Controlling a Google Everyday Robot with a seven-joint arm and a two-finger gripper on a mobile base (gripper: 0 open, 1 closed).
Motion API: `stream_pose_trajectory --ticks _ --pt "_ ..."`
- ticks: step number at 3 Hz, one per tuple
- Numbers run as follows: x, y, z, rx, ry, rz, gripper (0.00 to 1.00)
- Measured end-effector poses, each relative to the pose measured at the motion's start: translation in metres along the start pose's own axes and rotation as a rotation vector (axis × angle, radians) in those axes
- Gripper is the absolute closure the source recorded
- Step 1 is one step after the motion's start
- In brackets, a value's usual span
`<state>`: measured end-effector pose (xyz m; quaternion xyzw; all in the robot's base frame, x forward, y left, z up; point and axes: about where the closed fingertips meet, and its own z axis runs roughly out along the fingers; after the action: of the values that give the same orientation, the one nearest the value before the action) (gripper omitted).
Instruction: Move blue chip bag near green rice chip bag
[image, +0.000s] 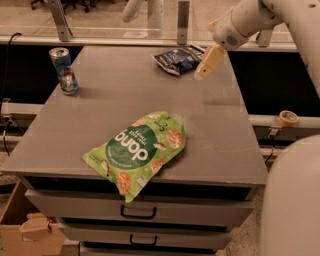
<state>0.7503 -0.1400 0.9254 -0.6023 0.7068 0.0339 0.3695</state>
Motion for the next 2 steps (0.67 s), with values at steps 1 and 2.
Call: stream_pose_trajectory --ticks 1,2 --pt "0.003 -0.013 0.039 -0.002 -0.058 0.128 0.00" --pt "-0.004 -0.022 0.070 0.002 -0.105 0.268 0.00"
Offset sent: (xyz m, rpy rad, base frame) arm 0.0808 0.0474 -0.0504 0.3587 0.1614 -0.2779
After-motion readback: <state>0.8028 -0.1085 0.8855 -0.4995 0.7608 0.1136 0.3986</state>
